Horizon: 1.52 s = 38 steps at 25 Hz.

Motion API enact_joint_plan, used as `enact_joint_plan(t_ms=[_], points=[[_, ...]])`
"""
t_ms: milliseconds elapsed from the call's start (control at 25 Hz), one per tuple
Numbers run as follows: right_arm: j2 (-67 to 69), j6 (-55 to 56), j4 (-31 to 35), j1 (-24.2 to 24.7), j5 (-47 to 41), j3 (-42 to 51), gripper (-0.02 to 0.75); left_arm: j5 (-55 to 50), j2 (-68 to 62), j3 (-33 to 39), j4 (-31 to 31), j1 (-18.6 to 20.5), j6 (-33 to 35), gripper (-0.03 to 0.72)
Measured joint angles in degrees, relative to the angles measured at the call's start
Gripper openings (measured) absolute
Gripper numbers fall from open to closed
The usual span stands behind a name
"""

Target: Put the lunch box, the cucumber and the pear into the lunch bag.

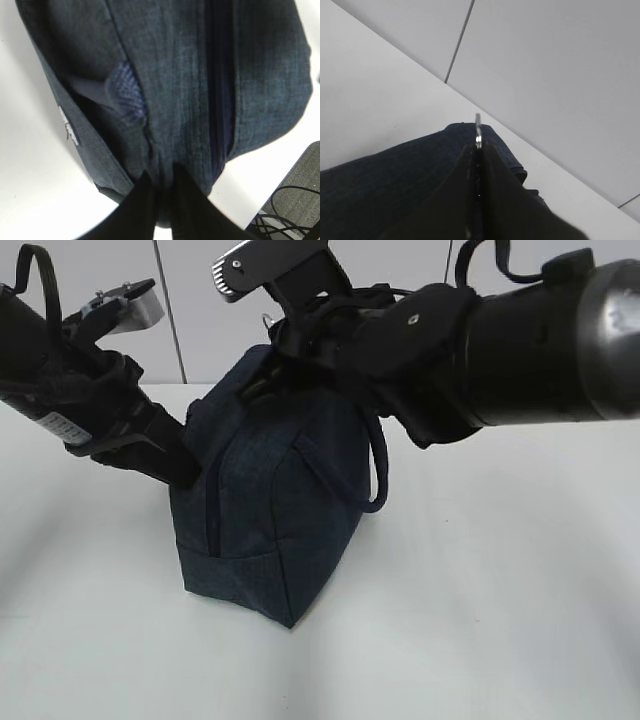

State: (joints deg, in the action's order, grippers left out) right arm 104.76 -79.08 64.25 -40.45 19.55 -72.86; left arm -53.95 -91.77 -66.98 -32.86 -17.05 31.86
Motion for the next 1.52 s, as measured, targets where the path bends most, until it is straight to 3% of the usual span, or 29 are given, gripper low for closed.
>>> enact_joint_plan(t_ms=[240, 440, 840, 1000, 1360, 1520], points=[[1.77, 0.00, 0.58, 4.00, -1.62, -2.55, 0.000, -0.35, 0.00, 0.00, 0.11, 0.00, 0.00, 0.004], [2.80, 0.00, 3.45, 8.36, -8.85, -4.79, 0.000, -0.40, 0.00, 0.00, 0.11, 0.00, 0.00, 0.004], [6.09, 0.00, 14.37, 16.00, -23.72, -11.23, 0.000, -0.06, 0.00, 0.00, 0.57, -0.06, 0.05, 0.004], [7.37, 0.00, 23.02, 19.91, -32.19, -12.18, 0.000, 0.59, 0.00, 0.00, 0.75, -0.06, 0.05, 0.004], [11.76, 0.00, 35.68, 23.78, -39.24, -12.70, 0.000, 0.66, 0.00, 0.00, 1.00, -0.06, 0.05, 0.004], [13.27, 1.53, 37.52, 25.64, -42.40, -12.70, 0.000, 0.66, 0.00, 0.00, 1.06, -0.06, 0.05, 0.004]])
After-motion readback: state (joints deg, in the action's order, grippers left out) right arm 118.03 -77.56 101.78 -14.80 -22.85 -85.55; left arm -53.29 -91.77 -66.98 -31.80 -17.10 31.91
